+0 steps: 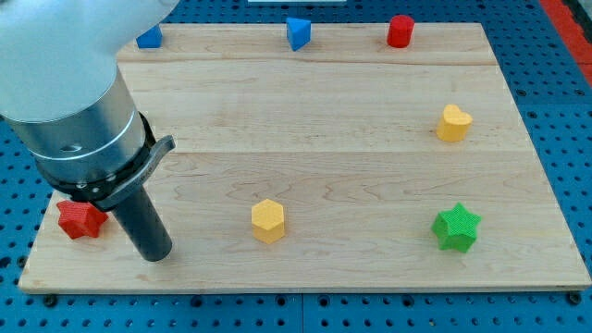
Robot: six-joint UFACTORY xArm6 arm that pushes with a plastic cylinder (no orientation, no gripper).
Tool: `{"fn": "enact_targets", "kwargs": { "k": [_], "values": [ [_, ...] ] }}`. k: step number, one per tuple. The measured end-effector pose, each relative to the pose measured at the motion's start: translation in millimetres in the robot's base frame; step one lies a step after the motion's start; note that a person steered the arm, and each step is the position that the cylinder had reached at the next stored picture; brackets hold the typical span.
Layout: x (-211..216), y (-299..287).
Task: Place arm vertically below to the blue triangle
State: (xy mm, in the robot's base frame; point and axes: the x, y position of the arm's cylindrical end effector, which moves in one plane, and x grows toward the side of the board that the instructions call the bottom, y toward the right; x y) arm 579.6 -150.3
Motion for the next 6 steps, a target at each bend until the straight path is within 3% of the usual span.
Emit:
{"fn": "enact_targets", "kwargs": {
  "k": [3, 4, 6],
  "values": [
    [4, 19],
    [-22, 31],
    [-118, 57]
  ]
}}
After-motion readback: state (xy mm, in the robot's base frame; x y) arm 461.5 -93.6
